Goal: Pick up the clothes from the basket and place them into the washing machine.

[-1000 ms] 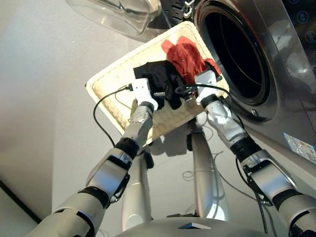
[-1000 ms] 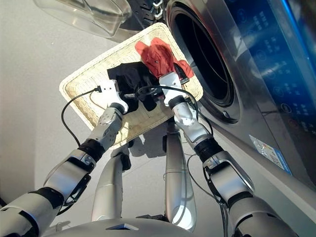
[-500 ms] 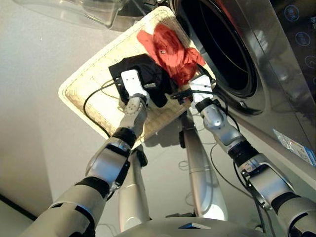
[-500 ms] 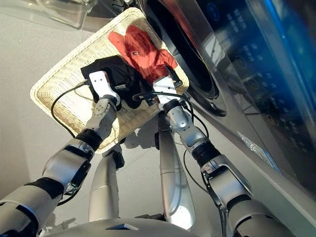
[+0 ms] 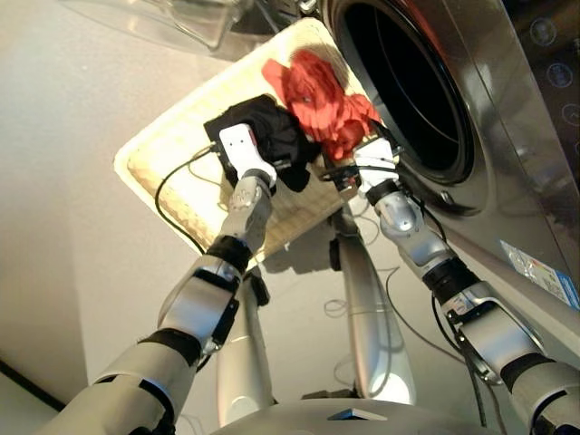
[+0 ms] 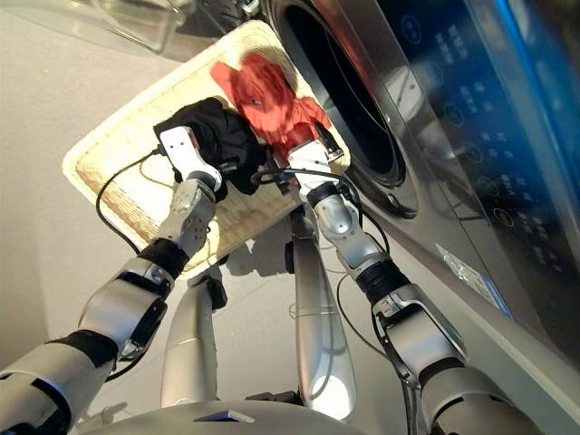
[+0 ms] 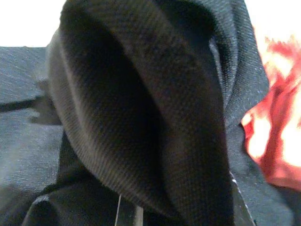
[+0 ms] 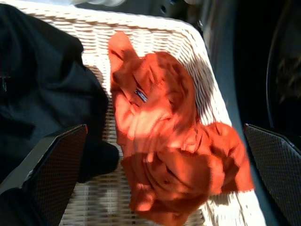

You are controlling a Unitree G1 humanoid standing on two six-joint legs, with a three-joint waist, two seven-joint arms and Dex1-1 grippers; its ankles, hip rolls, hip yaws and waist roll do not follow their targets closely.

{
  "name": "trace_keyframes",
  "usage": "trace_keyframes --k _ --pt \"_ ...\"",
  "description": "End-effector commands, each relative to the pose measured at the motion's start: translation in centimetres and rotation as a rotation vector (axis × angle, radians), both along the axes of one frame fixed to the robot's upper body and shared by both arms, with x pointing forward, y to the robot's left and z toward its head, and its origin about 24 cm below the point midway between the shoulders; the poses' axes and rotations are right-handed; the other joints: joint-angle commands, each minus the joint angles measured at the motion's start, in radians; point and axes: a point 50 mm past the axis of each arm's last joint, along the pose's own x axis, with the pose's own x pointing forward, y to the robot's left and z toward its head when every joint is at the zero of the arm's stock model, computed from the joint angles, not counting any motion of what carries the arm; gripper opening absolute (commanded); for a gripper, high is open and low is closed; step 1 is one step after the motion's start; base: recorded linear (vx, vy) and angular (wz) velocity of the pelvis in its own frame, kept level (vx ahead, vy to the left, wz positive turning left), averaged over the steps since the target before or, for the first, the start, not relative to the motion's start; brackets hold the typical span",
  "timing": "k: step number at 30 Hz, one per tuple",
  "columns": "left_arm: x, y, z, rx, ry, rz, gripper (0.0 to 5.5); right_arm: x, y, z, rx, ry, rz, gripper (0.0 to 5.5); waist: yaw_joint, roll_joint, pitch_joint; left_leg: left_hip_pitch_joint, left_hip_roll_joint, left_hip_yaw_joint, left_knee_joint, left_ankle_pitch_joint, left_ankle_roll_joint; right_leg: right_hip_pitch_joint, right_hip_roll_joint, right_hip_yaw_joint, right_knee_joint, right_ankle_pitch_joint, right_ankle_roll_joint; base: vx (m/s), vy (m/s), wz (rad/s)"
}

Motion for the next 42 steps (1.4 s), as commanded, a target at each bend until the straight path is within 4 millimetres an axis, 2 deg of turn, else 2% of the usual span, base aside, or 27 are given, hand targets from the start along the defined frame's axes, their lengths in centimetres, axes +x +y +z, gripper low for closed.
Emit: trace_keyframes --k 1,4,8,15,20,28,29,31,32,37,38,39,42 --pt "-0.5 0.1 3.2 -0.1 -0.182 -0.035 0.0 0.1 0.9 0.5 -0.092 -0.059 0.046 5.5 0.028 0.02 -0.006 0.112 0.034 -0.04 0.119 -0.123 0.007 0.093 -0.048 0.004 -0.128 0.117 0.119 0.0 0.0 0.0" --pt "-1.2 -0.5 4.3 -0.151 -0.246 -0.086 0.0 -0.2 1.2 -0.5 -0.16 -0.027 0.08 5.5 0.048 0.026 -0.017 0.167 0.03 -0.037 0.082 -0.11 0.0 0.152 -0.059 -0.012 -0.16 0.122 0.124 -0.003 -0.011 0.059" --pt "-1.8 -1.3 5.0 -0.176 -0.287 -0.133 0.0 -0.8 2.3 -0.8 -0.214 -0.022 0.173 5.5 0.068 0.027 -0.031 0.228 0.029 -0.032 0.04 -0.095 -0.007 0.209 -0.067 -0.029 -0.194 0.126 0.129 0.0 0.0 0.0" --pt "-2.7 -3.0 6.1 -0.22 -0.337 -0.2 0.0 -1.3 4.4 -0.5 -0.326 -0.065 0.282 5.5 0.087 0.029 -0.046 0.278 0.025 -0.033 0.021 -0.091 -0.006 0.258 -0.063 -0.035 -0.211 0.128 0.131 0.0 0.0 0.0" --pt "-3.5 -4.4 6.2 -0.276 -0.332 -0.254 0.0 -0.6 5.1 0.7 -0.398 -0.158 0.241 5.5 0.101 0.038 -0.053 0.271 0.024 -0.039 0.039 -0.097 -0.002 0.259 -0.066 -0.034 -0.206 0.127 0.131 0.0 0.0 0.0" --pt "-4.7 -6.0 5.6 -0.368 -0.289 -0.337 0.0 1.1 4.7 2.8 -0.412 -0.273 0.082 5.5 0.122 0.065 -0.065 0.266 0.018 -0.043 0.036 -0.089 0.002 0.261 -0.073 -0.035 -0.214 0.132 0.135 0.0 0.0 0.0" --pt "-4.8 -6.0 5.6 -0.37 -0.286 -0.345 0.0 1.3 4.5 3.2 -0.419 -0.289 0.052 2.74 0.124 0.067 -0.066 0.265 0.016 -0.043 0.036 -0.089 0.003 0.26 -0.073 -0.035 -0.215 0.132 0.135 0.0 0.0 0.0" --pt "-5.1 -6.2 5.7 -0.381 -0.29 -0.361 0.0 1.5 4.4 3.4 -0.405 -0.286 0.031 0.73 0.126 0.07 -0.067 0.263 0.015 -0.045 0.035 -0.088 0.004 0.259 -0.074 -0.035 -0.215 0.133 0.135 0.0 0.0 0.0" --pt "-5.2 -6.3 5.6 -0.381 -0.284 -0.375 0.0 1.7 4.3 3.4 -0.407 -0.289 0.014 0.0 0.128 0.071 -0.067 0.261 0.015 -0.046 0.038 -0.089 0.005 0.258 -0.075 -0.034 -0.214 0.133 0.135 0.0 0.0 0.0" --pt "-5.5 -6.3 5.4 -0.358 -0.277 -0.392 0.0 2.0 4.4 3.5 -0.367 -0.257 -0.009 0.0 0.134 0.069 -0.072 0.258 0.012 -0.052 0.044 -0.093 0.008 0.264 -0.077 -0.036 -0.215 0.133 0.136 0.0 0.0 0.0" --pt "-5.5 -6.3 5.5 -0.351 -0.285 -0.398 2.31 2.1 4.3 3.3 -0.36 -0.243 -0.013 0.0 0.135 0.068 -0.073 0.257 0.013 -0.052 0.047 -0.094 0.009 0.264 -0.079 -0.038 -0.213 0.133 0.136 0.0 0.0 0.0" --pt "-5.6 -6.2 5.5 -0.346 -0.289 -0.399 5.5 2.1 4.1 3.0 -0.354 -0.229 -0.019 0.0 0.137 0.068 -0.072 0.26 0.015 -0.052 0.05 -0.1 0.009 0.265 -0.077 -0.038 -0.21 0.129 0.136 0.0 0.0 0.0" --pt "-5.6 -5.4 5.8 -0.337 -0.311 -0.377 5.5 2.2 3.4 2.3 -0.333 -0.188 -0.049 0.0 0.136 0.064 -0.077 0.256 0.012 -0.052 0.05 -0.098 0.01 0.264 -0.078 -0.036 -0.215 0.133 0.137 0.0 0.0 0.0"
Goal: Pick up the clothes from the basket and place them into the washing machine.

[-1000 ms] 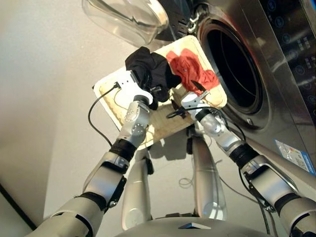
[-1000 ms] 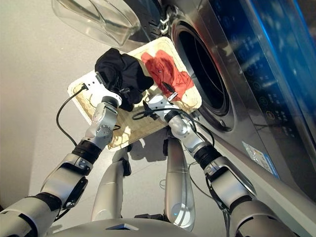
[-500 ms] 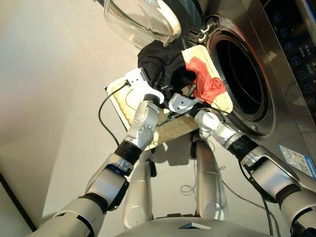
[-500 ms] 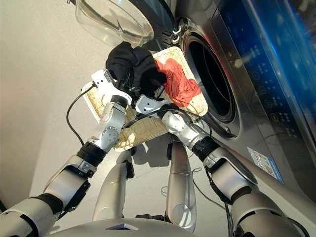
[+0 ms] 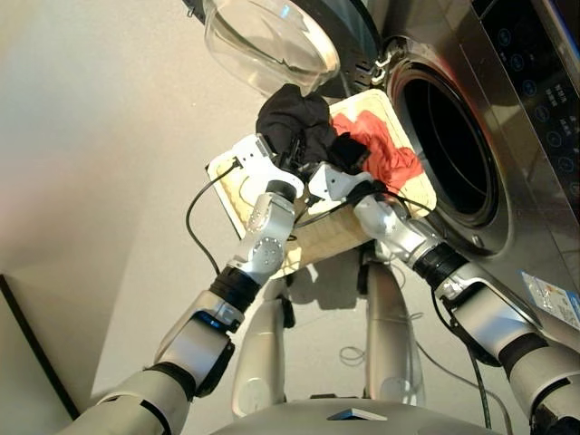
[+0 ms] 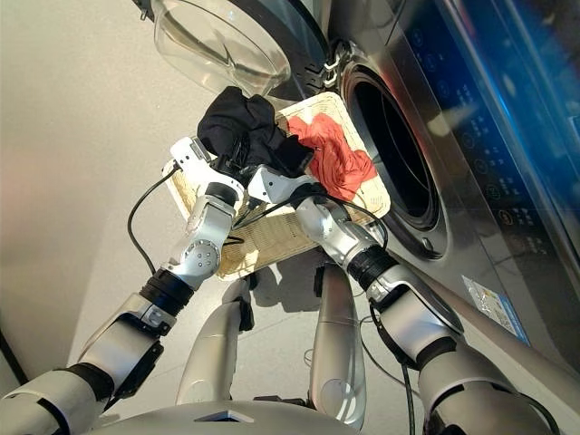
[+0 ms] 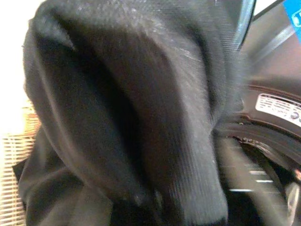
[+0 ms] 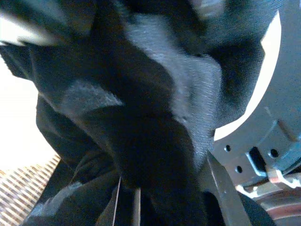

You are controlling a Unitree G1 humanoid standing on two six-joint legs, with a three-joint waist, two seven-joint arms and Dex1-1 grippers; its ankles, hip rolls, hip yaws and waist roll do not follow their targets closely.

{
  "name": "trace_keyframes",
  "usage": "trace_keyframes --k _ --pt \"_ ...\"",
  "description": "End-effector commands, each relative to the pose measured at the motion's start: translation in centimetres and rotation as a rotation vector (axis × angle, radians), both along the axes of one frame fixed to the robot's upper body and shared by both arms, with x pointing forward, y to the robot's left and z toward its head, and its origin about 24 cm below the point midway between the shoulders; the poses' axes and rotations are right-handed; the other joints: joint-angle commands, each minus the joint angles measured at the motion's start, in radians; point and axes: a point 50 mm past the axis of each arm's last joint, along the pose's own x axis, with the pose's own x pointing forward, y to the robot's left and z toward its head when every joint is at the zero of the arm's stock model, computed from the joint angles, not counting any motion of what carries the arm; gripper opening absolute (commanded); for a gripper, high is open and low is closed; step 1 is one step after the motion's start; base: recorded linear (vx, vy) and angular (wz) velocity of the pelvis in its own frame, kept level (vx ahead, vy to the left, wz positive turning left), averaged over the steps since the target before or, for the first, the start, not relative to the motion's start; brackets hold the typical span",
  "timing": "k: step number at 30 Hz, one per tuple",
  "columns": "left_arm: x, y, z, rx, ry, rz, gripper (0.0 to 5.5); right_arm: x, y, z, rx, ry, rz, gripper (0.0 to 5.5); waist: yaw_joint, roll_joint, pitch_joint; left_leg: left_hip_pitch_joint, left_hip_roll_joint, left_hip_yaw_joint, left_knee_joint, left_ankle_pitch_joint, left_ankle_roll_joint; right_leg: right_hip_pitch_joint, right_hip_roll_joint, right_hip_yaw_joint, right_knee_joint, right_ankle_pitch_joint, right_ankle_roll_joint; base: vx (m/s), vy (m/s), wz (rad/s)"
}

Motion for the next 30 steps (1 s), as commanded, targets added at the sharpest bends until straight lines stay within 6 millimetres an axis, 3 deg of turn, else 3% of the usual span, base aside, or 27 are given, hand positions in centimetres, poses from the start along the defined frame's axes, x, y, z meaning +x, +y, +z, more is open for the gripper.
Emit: trace_keyframes --k 1,7,9,10,14,16,17,18,20,22,24,25,30 --pt "-1.2 -0.5 2.8 -0.031 -0.171 -0.056 5.5 1.2 0.1 2.3 0.116 -0.039 -0.046 0.0 0.005 0.005 -0.044 0.052 0.036 -0.032 0.18 -0.168 -0.014 0.088 -0.029 0.021 -0.229 0.169 0.134 0.0 0.0 0.0" --pt "-0.7 2.7 2.1 -0.049 -0.149 0.107 5.5 1.6 -2.2 0.9 0.199 0.016 -0.167 0.0 0.01 0.002 -0.042 0.045 0.034 -0.033 0.195 -0.178 -0.012 0.086 -0.03 0.021 -0.221 0.164 0.133 0.0 0.0 0.0" --pt "-0.6 5.1 1.3 -0.103 -0.111 0.236 5.5 1.7 -4.2 0.2 0.284 0.031 -0.275 0.0 0.013 0.003 -0.038 0.039 0.032 -0.037 0.198 -0.179 -0.011 0.078 -0.031 0.023 -0.215 0.163 0.133 0.0 0.0 0.0" --pt "-0.6 5.1 1.3 -0.103 -0.111 0.236 5.5 1.7 -4.2 0.2 0.284 0.031 -0.275 0.0 0.013 0.003 -0.039 0.039 0.032 -0.037 0.198 -0.179 -0.011 0.078 -0.031 0.023 -0.215 0.163 0.133 0.0 0.0 0.0" --pt "-0.5 8.2 -0.9 -0.099 -0.019 0.417 5.5 2.3 -7.7 0.8 0.427 -0.029 -0.488 0.0 0.018 0.006 -0.035 0.024 0.031 -0.038 0.207 -0.185 -0.008 0.064 -0.035 0.024 -0.204 0.16 0.134 0.0 0.0 0.0" --pt "-0.6 9.5 -2.1 -0.061 0.03 0.492 5.5 2.5 -8.6 1.9 0.492 -0.072 -0.528 0.0 0.021 0.011 -0.03 0.017 0.031 -0.039 0.209 -0.186 -0.006 0.054 -0.039 0.026 -0.197 0.158 0.134 0.0 0.0 0.0" --pt "-0.6 10.6 -3.6 -0.013 0.095 0.548 5.5 2.8 -9.9 3.2 0.564 -0.116 -0.586 0.0 0.022 0.016 -0.026 0.009 0.029 -0.039 0.212 -0.186 -0.004 0.046 -0.041 0.027 -0.19 0.154 0.133 0.0 0.0 0.0" --pt "-0.6 10.6 -3.6 -0.013 0.095 0.548 5.5 2.8 -9.9 3.2 0.564 -0.116 -0.586 0.0 0.022 0.016 -0.026 0.008 0.029 -0.039 0.212 -0.186 -0.004 0.046 -0.041 0.027 -0.189 0.154 0.133 0.0 0.0 0.0" --pt "-1.1 11.9 -5.5 0.057 0.164 0.607 5.5 3.0 -12.4 5.3 0.698 -0.209 -0.702 0.0 0.03 0.034 -0.017 -0.008 0.025 -0.041 0.216 -0.186 0.0 0.02 -0.046 0.036 -0.168 0.147 0.131 0.01 0.057 0.069" --pt "-1.3 12.4 -6.1 0.078 0.178 0.621 5.5 3.1 -13.4 6.1 0.725 -0.238 -0.747 0.0 0.035 0.042 -0.014 -0.016 0.022 -0.041 0.217 -0.187 0.001 0.008 -0.048 0.039 -0.16 0.145 0.131 0.003 0.066 0.101" --pt "-2.0 13.1 -7.1 0.136 0.195 0.624 5.5 3.2 -16.3 9.2 0.799 -0.337 -0.842 0.0 0.048 0.061 -0.002 -0.047 0.017 -0.045 0.222 -0.186 0.004 -0.034 -0.055 0.044 -0.135 0.14 0.13 -0.012 0.076 0.097" --pt "-2.0 13.1 -7.1 0.135 0.194 0.624 5.5 3.2 -16.4 9.2 0.8 -0.338 -0.842 0.0 0.049 0.06 -0.003 -0.049 0.017 -0.044 0.223 -0.187 0.005 -0.037 -0.055 0.045 -0.133 0.139 0.13 0.0 0.0 0.0" --pt "-3.3 14.1 -10.4 0.186 0.316 0.62 5.5 2.1 -22.3 16.4 1.149 -0.5 -0.958 0.0 0.075 0.088 0.012 -0.138 0.009 -0.049 0.263 -0.194 0.015 -0.139 -0.07 0.068 -0.067 0.121 0.129 0.0 0.039 0.061"
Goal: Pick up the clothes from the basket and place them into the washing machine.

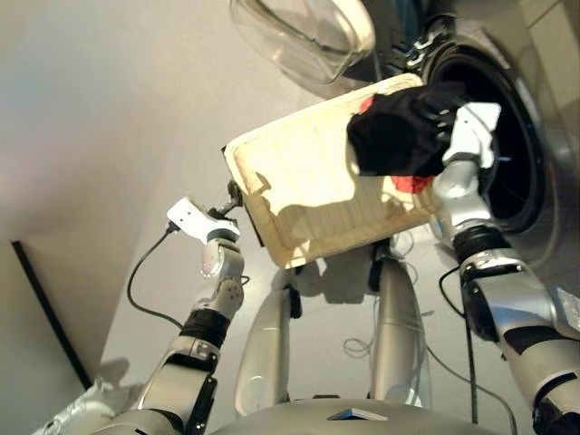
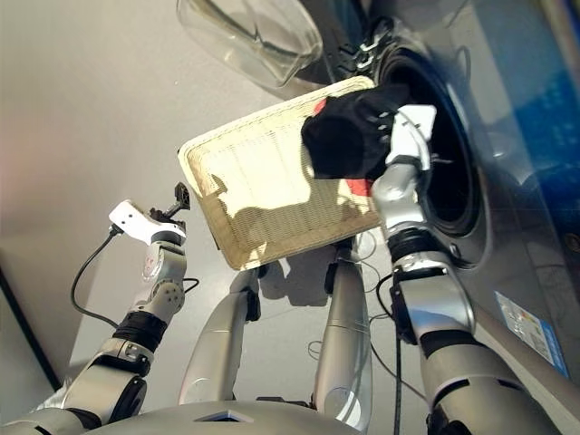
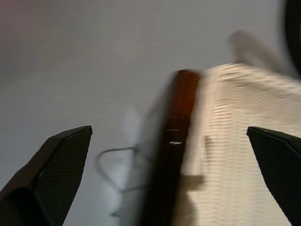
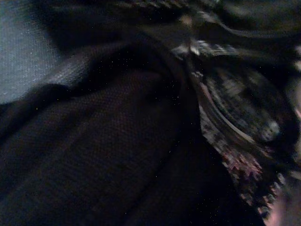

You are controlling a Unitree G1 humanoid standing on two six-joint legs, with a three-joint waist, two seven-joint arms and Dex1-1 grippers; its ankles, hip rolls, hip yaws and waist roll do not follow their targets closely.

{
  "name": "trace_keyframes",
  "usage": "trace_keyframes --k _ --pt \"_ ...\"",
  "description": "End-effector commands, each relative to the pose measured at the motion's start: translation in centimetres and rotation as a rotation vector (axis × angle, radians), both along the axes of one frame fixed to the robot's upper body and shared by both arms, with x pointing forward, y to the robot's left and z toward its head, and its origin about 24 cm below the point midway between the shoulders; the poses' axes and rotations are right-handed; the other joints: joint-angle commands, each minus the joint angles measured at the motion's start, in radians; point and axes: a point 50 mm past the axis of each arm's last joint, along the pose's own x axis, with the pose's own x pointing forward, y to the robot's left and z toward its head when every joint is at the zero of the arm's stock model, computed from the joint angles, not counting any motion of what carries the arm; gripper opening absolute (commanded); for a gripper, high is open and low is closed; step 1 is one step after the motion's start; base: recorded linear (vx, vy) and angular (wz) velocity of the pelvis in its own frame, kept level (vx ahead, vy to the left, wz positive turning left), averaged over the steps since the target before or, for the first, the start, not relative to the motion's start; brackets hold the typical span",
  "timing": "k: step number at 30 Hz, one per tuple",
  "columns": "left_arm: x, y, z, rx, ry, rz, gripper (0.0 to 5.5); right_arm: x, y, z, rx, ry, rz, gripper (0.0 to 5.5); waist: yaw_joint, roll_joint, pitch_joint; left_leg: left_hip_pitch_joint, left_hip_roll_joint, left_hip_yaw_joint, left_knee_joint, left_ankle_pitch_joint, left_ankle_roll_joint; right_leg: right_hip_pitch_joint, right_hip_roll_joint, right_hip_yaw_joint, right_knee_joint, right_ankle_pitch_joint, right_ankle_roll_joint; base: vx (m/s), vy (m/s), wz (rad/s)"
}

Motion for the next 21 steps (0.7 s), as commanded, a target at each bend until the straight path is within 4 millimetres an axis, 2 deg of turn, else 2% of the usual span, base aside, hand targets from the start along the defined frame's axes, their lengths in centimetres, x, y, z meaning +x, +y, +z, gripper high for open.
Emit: trace_keyframes --k 1,3,5,9,10,15,17,21 --pt "-0.3 1.8 0.1 0.041 -0.022 0.022 5.5 -1.0 -2.6 9.1 0.154 -0.344 -0.096 0.0 -0.005 0.044 0.017 -0.009 0.041 -0.033 0.225 -0.201 0.011 -0.03 -0.027 0.068 -0.093 0.122 0.122 0.023 0.026 0.196" --pt "-0.7 1.8 -0.9 0.013 0.017 0.023 5.5 -1.9 -4.1 11.3 0.159 -0.402 -0.144 0.0 -0.002 0.044 0.023 -0.054 0.042 -0.033 0.259 -0.209 0.015 -0.069 -0.027 0.074 -0.068 0.117 0.118 0.0 0.0 0.0" --pt "-1.2 1.6 -1.7 -0.001 0.049 0.024 5.5 -3.0 -5.5 12.7 0.222 -0.49 -0.184 0.0 -0.006 0.045 0.028 -0.086 0.038 -0.042 0.289 -0.215 0.018 -0.105 -0.021 0.081 -0.032 0.107 0.114 0.0 0.0 0.0" --pt "-2.0 1.5 -2.6 -0.022 0.085 0.026 5.5 -5.7 -8.6 13.9 0.31 -0.625 -0.328 0.0 -0.02 0.045 0.033 -0.155 0.025 -0.055 0.352 -0.232 0.02 -0.178 -0.015 0.095 0.055 0.08 0.11 0.025 0.006 0.07" --pt "-2.1 1.5 -2.7 -0.034 0.086 0.035 5.5 -6.7 -9.2 14.9 0.299 -0.687 -0.356 0.0 -0.026 0.042 0.035 -0.171 0.024 -0.057 0.366 -0.233 0.021 -0.192 -0.013 0.097 0.071 0.076 0.108 0.0 0.0 0.0" --pt "-2.3 1.3 -2.4 -0.023 0.071 0.032 5.5 -10.2 -12.8 14.0 0.25 -0.704 -0.598 0.0 -0.046 0.032 0.033 -0.21 0.013 -0.077 0.4 -0.236 0.013 -0.215 -0.022 0.091 0.111 0.063 0.109 0.0 0.0 0.0" --pt "-2.3 1.5 -2.1 -0.023 0.059 0.046 5.5 -11.0 -14.2 12.6 0.256 -0.657 -0.667 0.0 -0.05 0.025 0.03 -0.217 0.008 -0.083 0.414 -0.235 0.01 -0.22 -0.024 0.086 0.127 0.062 0.108 0.0 0.0 0.0" --pt "-2.2 1.7 -1.7 -0.003 0.042 0.047 5.5 -10.7 -14.7 10.5 0.3 -0.603 -0.664 0.0 -0.051 0.01 0.021 -0.226 0.005 -0.089 0.441 -0.241 0.009 -0.212 -0.018 0.086 0.137 0.064 0.103 0.0 0.0 0.0"
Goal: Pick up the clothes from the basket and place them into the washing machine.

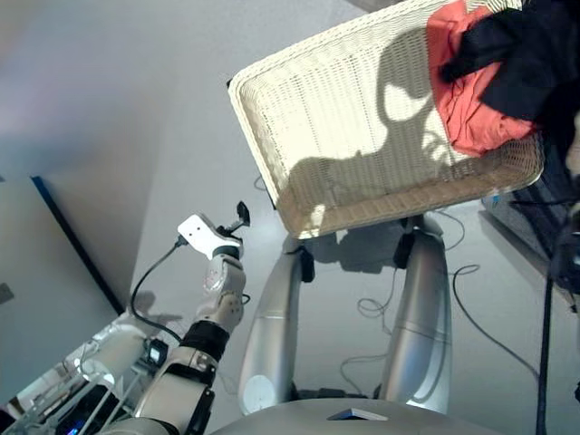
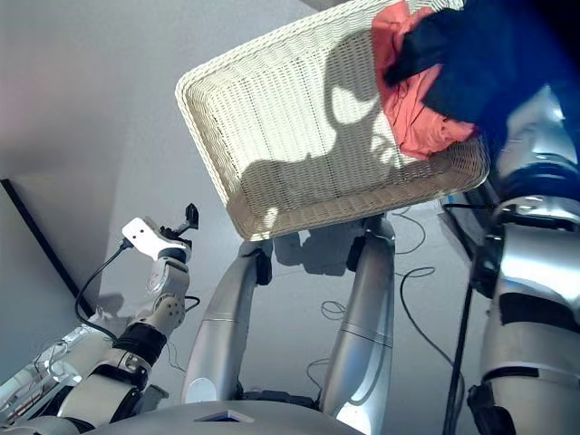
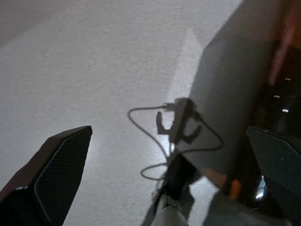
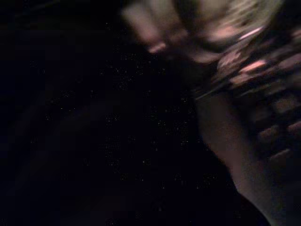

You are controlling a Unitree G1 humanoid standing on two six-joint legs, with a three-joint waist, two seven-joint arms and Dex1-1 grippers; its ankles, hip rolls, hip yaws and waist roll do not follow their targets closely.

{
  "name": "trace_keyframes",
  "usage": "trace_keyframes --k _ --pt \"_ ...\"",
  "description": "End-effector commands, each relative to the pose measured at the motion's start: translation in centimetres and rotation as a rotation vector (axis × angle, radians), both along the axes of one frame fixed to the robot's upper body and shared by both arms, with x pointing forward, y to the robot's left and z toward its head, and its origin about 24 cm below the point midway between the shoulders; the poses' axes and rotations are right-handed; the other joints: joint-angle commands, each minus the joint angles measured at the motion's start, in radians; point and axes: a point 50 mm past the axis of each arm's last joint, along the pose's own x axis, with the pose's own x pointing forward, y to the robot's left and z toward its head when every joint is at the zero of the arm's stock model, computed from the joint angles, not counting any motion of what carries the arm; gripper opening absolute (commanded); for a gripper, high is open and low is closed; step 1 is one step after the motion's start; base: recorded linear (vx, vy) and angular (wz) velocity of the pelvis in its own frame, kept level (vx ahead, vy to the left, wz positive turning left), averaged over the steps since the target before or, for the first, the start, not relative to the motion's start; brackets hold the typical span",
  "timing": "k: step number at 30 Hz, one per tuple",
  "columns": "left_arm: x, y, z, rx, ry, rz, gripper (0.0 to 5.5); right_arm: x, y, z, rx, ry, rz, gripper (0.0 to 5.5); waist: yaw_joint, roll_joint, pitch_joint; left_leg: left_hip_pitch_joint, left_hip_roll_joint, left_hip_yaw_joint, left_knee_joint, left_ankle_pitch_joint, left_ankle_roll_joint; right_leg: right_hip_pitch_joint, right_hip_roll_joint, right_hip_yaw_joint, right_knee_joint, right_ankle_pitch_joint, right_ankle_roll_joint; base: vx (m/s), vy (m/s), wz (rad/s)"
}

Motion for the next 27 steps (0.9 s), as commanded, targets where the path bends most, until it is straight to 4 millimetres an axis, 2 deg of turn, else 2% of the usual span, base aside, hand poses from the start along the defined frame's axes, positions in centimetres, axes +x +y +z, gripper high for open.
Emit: trace_keyframes --k 1,2,3,4,5,6,8,10,15,18,19,22,27 --pt "-1.5 3.1 -0.6 0.045 0.005 0.109 5.5 -2.5 -2.3 1.4 -0.108 -0.047 -0.036 0.0 -0.049 -0.003 -0.061 0.036 0.048 -0.083 0.22 -0.176 0.002 0.011 0.024 0.03 0.005 0.088 0.082 0.0 0.0 0.0" --pt "-1.3 3.1 -0.5 0.041 0.002 0.108 5.5 -1.9 -1.7 1.1 -0.125 -0.049 0.013 0.0 -0.051 -0.006 -0.059 0.037 0.049 -0.082 0.222 -0.176 0.001 0.015 0.025 0.029 0.001 0.09 0.082 0.0 0.0 0.0" --pt "-1.1 2.9 -0.4 0.038 -0.003 0.104 5.5 -0.9 -0.7 0.7 -0.141 -0.05 0.079 1.19 -0.052 -0.007 -0.057 0.04 0.052 -0.08 0.219 -0.175 0.001 0.02 0.025 0.028 -0.006 0.093 0.081 0.0 0.0 0.0" --pt "-0.8 2.9 -0.2 0.048 -0.008 0.102 5.5 0.5 0.7 0.1 -0.178 -0.03 0.19 5.5 -0.051 -0.012 -0.052 0.045 0.055 -0.079 0.212 -0.173 0.0 0.028 0.026 0.026 -0.013 0.099 0.081 0.0 0.0 0.0" --pt "-0.6 3.2 0.0 0.06 -0.015 0.104 5.5 1.2 1.4 -0.3 -0.2 -0.008 0.247 5.5 -0.053 -0.016 -0.048 0.05 0.056 -0.078 0.209 -0.171 -0.001 0.036 0.029 0.026 -0.019 0.102 0.079 0.0 0.0 0.0" --pt "-0.3 2.9 0.3 0.051 -0.03 0.098 5.5 1.9 2.8 -0.1 -0.217 -0.077 0.323 5.5 -0.057 -0.018 -0.041 0.057 0.06 -0.074 0.206 -0.171 -0.002 0.045 0.028 0.024 -0.027 0.105 0.079 0.0 0.0 0.0" --pt "0.2 3.0 0.5 0.057 -0.036 0.089 5.5 3.5 4.4 -1.8 -0.241 -0.02 0.474 5.5 -0.058 -0.025 -0.035 0.069 0.062 -0.071 0.2 -0.17 -0.004 0.063 0.033 0.023 -0.041 0.108 0.077 0.0 0.0 0.0" --pt "0.4 2.8 0.7 0.046 -0.049 0.076 5.5 4.6 6.2 -2.4 -0.255 -0.033 0.592 5.5 -0.059 -0.028 -0.029 0.084 0.066 -0.068 0.192 -0.167 -0.006 0.082 0.034 0.02 -0.056 0.112 0.077 0.0 0.0 0.0" --pt "0.9 3.1 0.7 0.057 -0.055 0.06 5.5 6.6 9.6 -4.4 -0.32 0.058 0.822 5.5 -0.056 -0.039 -0.023 0.14 0.076 -0.067 0.137 -0.149 -0.015 0.138 0.035 0.006 -0.114 0.126 0.077 0.0 0.0 0.0" --pt "1.0 3.6 0.7 0.059 -0.058 0.054 5.5 7.5 11.7 -5.5 -0.454 0.21 0.962 5.5 -0.054 -0.05 -0.021 0.169 0.079 -0.067 0.092 -0.13 -0.021 0.17 0.034 -0.006 -0.164 0.141 0.079 0.0 0.0 0.0" --pt "1.0 3.8 0.6 0.061 -0.055 0.051 5.5 7.7 12.4 -5.6 -0.55 0.3 1.008 5.5 -0.052 -0.054 -0.022 0.176 0.081 -0.068 0.075 -0.122 -0.023 0.177 0.034 -0.007 -0.18 0.148 0.08 0.0 0.0 0.0" --pt "0.8 4.1 0.3 0.066 -0.052 0.032 5.5 8.1 13.7 -6.7 -0.666 0.447 1.09 5.5 -0.047 -0.061 -0.023 0.198 0.084 -0.071 0.032 -0.103 -0.027 0.195 0.033 -0.02 -0.214 0.158 0.083 0.0 0.0 0.0" --pt "0.8 4.2 -0.4 0.076 -0.025 0.012 5.5 8.7 15.7 -10.1 -0.661 0.598 1.265 5.5 -0.031 -0.07 -0.027 0.205 0.086 -0.081 0.006 -0.087 -0.028 0.198 0.034 -0.029 -0.222 0.162 0.085 0.0 0.0 0.0"
